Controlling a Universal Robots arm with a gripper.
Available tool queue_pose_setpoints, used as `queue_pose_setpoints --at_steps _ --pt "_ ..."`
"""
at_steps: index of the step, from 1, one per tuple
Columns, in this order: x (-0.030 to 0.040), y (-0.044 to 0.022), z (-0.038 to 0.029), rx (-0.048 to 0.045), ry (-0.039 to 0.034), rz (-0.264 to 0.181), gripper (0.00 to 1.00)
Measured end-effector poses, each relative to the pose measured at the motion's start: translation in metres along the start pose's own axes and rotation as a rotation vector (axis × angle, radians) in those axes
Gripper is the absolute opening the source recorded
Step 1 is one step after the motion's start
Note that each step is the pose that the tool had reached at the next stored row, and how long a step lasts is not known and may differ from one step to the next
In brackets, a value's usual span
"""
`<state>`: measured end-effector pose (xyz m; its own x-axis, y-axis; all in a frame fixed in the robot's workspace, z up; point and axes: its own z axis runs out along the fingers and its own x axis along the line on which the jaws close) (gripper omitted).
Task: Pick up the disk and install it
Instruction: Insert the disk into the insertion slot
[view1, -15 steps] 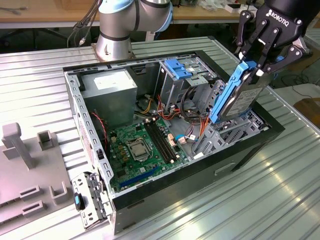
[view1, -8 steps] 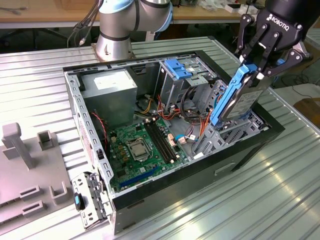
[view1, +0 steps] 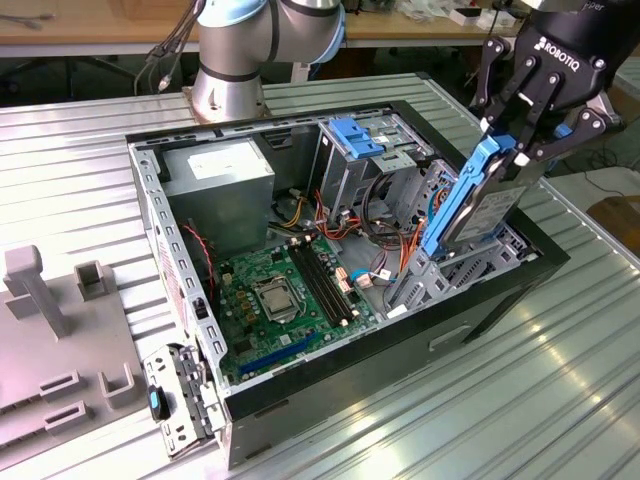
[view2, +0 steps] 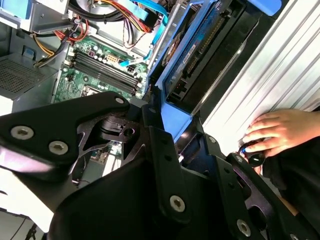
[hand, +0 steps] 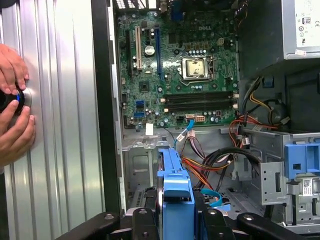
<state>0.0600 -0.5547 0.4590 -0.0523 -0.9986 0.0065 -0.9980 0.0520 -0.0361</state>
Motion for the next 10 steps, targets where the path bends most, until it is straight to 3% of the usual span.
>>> queue_pose_setpoints --at_steps 10 --pt "0.0044 -0.0006 0.0040 -0.0012 0.0004 0.000 0.36"
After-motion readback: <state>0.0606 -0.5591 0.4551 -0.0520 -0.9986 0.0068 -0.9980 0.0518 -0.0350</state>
